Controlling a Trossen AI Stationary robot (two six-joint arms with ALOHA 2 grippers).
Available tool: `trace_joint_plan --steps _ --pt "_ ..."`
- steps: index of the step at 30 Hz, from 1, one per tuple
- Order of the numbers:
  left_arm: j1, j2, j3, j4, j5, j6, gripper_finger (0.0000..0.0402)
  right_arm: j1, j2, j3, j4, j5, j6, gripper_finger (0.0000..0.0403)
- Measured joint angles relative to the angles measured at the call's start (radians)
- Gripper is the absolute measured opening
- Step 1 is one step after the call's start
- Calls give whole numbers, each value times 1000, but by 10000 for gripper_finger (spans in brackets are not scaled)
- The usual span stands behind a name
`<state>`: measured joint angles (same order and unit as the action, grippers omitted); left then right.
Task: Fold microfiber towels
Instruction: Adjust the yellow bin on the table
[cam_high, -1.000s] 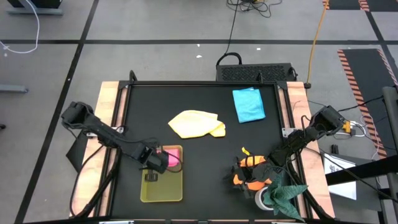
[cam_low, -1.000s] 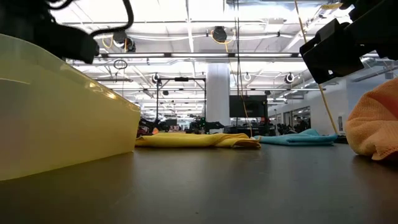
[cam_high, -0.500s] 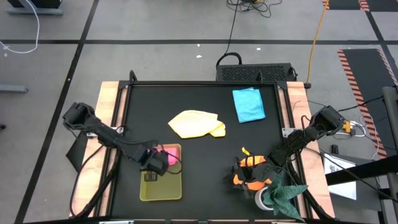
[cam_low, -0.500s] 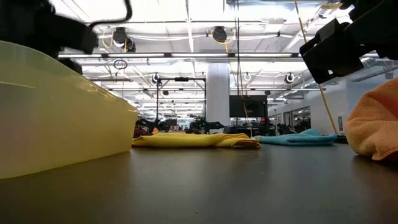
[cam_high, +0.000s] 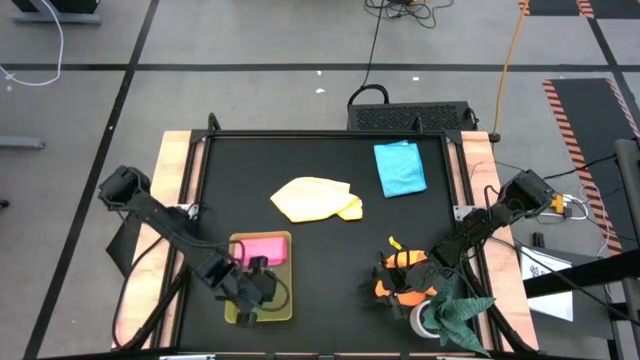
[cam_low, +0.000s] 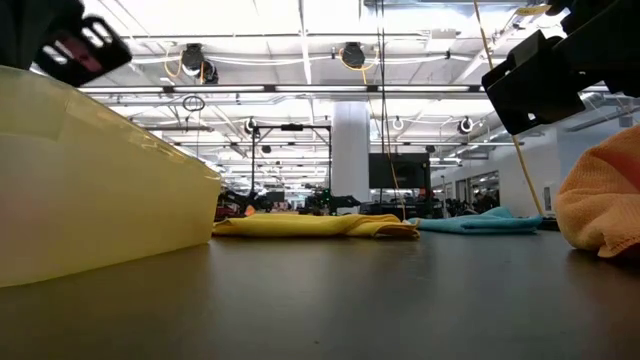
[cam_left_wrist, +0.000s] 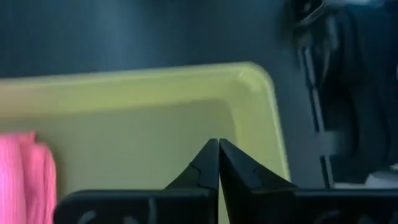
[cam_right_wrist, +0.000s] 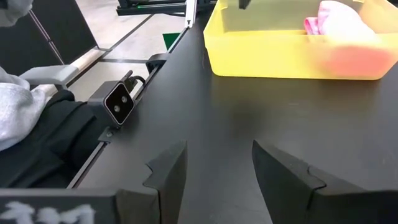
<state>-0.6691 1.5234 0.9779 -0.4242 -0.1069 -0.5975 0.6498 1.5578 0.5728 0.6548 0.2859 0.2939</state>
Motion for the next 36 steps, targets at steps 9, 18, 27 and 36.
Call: trace_joint_plan --steps 9,18,27,36 --pt "-41 0 0 208 -248 136 3 -61 0 0 26 262 -16 173" --pt "-29 0 -28 259 -670 239 22 -291 8 147 -266 176 -47 173" --pt "-145 1 11 7 -501 -167 8 -290 45 209 -275 75 -56 173" --pt "-301 0 86 -459 -230 -753 7 -268 45 209 -224 77 -51 173"
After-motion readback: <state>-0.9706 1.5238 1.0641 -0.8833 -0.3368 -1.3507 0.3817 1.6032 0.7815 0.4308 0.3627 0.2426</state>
